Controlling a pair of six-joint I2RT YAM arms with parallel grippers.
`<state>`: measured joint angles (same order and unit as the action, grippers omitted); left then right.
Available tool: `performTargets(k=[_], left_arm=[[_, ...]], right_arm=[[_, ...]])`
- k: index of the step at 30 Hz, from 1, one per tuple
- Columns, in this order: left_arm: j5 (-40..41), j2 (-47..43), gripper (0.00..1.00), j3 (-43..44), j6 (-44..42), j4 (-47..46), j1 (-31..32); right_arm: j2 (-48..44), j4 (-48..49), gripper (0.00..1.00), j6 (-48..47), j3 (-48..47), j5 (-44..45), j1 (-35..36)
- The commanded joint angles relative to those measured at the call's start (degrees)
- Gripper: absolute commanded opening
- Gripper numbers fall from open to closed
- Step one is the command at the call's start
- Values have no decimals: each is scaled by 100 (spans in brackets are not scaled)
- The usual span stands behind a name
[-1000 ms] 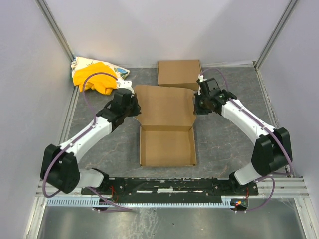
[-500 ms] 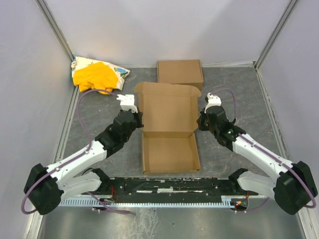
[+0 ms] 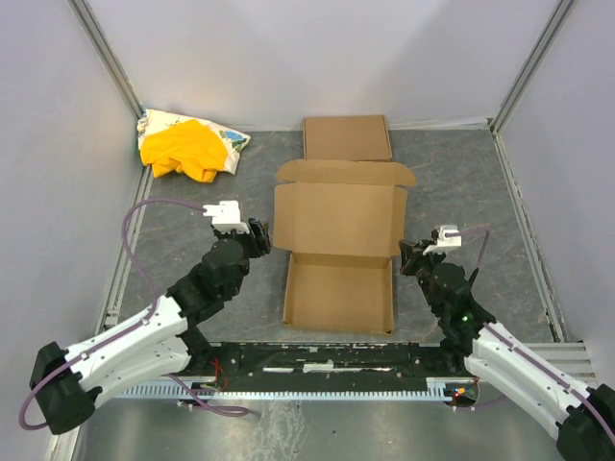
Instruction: Fold the paper box
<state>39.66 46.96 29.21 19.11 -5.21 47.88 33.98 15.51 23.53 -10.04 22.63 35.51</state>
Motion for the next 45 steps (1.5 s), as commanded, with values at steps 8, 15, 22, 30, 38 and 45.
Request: performTargets(k=[8,15,22,30,38,45], left_arm=[[-629,-631,74,1180,-1582,-229,40],[-1967,313,79,1911,-2584,-574,37],[-2617,1160,98,2456,-3640,-647,29],[-4063,2020,99,3306,-4488,-149,-607],[-7088,2392,99,4456,-3642,714,-2080],[-8225,2560,99,4538,-4295,1641,-2256]], right_arm=[[-1289,1991,2,-1196,1098,-481,27],[-1339,2232,2,-1787,1218,-1457,35],[-1028,2380,2,-1967,1099,-1947,57],[-1031,2323,2,-1981,1109,-2129,62],[-1132,2086,2,-1976,1040,-2216,68],[-1008,2089,1,-1978,994,-2274,75]])
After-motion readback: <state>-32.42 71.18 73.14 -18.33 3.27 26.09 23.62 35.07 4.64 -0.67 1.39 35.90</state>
